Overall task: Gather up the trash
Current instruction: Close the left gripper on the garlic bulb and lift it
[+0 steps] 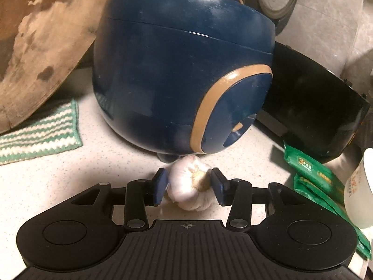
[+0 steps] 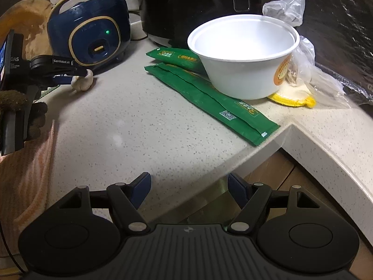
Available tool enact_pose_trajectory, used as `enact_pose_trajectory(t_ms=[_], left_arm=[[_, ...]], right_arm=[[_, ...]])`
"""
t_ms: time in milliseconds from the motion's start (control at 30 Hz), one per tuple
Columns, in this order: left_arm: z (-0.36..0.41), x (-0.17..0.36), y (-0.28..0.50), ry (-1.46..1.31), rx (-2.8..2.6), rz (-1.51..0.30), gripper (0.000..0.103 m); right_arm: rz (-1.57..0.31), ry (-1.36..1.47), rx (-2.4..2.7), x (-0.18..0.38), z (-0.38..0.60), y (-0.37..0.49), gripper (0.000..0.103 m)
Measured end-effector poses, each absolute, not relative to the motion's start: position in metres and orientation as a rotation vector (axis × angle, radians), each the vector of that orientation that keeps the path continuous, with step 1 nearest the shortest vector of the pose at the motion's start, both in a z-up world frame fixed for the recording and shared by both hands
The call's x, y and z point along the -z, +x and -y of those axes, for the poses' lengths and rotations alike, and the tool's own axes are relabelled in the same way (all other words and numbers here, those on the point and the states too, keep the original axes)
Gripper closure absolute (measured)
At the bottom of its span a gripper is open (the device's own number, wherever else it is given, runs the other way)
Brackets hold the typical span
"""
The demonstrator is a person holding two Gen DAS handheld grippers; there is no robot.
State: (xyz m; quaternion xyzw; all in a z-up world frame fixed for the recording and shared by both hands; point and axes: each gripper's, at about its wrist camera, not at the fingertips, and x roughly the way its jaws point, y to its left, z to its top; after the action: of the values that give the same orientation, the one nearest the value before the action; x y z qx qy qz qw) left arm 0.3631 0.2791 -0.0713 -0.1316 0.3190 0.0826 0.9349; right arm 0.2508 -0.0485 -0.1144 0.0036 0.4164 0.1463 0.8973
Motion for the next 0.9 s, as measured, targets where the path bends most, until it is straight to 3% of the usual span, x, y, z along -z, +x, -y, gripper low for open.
enact_pose_trajectory(t_ms=[567,900], left_arm=[[-0.269,0.085,0.371,-0.362,-0.133,-0.689,0.058],[-0.226,0.068,0.308,-0.451,0.012,-0.666,0.059]], right_arm=[[-0.788,-0.002,-0.237,0.105,0.074,0.26,0.03],[-0.696,-0.086,-0.253,0.096,0.082,0.306,0.03]])
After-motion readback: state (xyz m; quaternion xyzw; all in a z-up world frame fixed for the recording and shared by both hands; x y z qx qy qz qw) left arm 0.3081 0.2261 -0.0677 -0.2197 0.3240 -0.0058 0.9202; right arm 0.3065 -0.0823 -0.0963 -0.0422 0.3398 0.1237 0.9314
